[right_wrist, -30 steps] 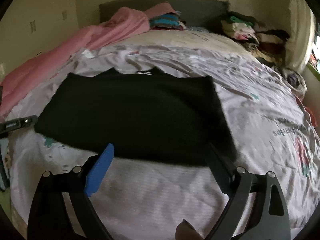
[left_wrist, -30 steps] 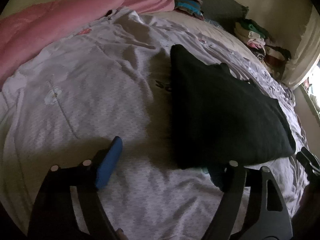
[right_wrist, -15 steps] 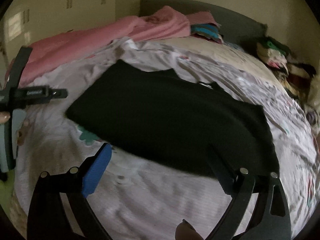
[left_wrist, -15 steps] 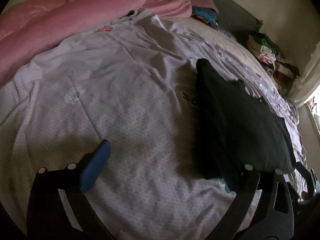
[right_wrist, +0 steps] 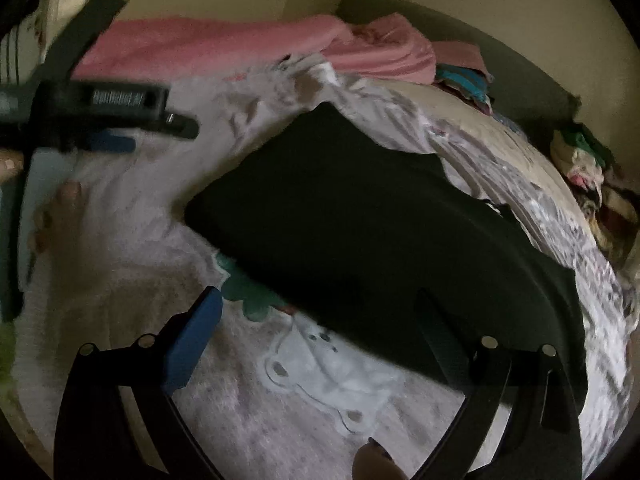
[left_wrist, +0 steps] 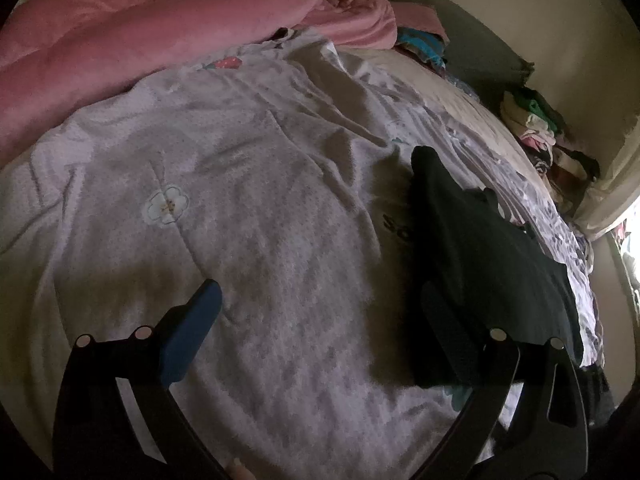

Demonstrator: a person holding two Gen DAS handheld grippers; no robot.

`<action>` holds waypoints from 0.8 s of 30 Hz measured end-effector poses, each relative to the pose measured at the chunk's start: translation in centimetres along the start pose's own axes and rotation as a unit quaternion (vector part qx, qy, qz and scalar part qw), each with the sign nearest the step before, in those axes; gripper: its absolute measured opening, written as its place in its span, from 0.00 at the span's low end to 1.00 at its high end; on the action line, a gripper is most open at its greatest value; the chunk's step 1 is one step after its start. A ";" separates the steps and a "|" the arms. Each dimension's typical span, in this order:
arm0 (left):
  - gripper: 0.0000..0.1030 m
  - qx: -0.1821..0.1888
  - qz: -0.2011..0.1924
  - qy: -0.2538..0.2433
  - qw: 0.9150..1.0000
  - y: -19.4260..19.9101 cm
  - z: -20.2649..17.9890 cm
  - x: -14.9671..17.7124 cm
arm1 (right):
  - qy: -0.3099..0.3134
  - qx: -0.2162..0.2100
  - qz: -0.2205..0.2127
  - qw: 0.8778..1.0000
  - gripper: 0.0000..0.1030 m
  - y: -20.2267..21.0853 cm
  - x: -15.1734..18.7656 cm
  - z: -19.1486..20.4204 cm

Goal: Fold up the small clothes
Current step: 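Open both grippers and pull them back from the folded shirt, then close the right gripper on the edge of the folded black shirt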

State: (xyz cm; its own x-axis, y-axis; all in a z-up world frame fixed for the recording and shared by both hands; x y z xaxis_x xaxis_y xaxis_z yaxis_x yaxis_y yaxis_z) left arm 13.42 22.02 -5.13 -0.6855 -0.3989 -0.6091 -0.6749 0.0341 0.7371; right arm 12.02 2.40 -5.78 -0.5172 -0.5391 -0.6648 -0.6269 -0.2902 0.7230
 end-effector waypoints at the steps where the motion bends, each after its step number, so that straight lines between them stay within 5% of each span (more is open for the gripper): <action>1: 0.91 -0.001 0.002 -0.001 1.000 -0.2 0.0 -0.2 | 0.010 0.006 0.005 1.000 0.93 -0.6 -0.1 0.4; 20: 0.91 0.020 0.026 -0.012 0.999 -4.2 -2.1 -3.1 | 0.083 0.099 0.001 0.992 0.94 -7.5 -3.8 2.2; 22: 0.91 0.024 0.030 -0.008 0.999 -4.6 -2.3 -3.3 | 0.087 0.103 -0.004 0.991 0.87 -7.6 -3.9 2.3; 24: 0.91 0.022 0.033 -0.010 0.999 -5.0 -2.5 -3.6 | 0.088 0.107 -0.012 0.990 0.68 -7.4 -3.9 2.4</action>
State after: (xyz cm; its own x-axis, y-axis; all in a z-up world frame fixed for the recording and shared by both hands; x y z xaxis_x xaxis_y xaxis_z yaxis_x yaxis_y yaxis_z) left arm 19.93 21.03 -5.87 -0.7335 -0.3759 -0.5663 -0.6394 0.0992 0.7624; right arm 17.26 8.55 -8.99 -0.4025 -0.6694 -0.6244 -0.7571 -0.1400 0.6381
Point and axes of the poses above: each gripper's, at about its wrist camera, not at the fingertips, and y roughly against the way its jaws point, z to its left, x to its underside, the point moved 2 cm from there along -y, roughly the way its jaws point, and after that the axes turned 5 degrees about -y, right-handed, at the moved point
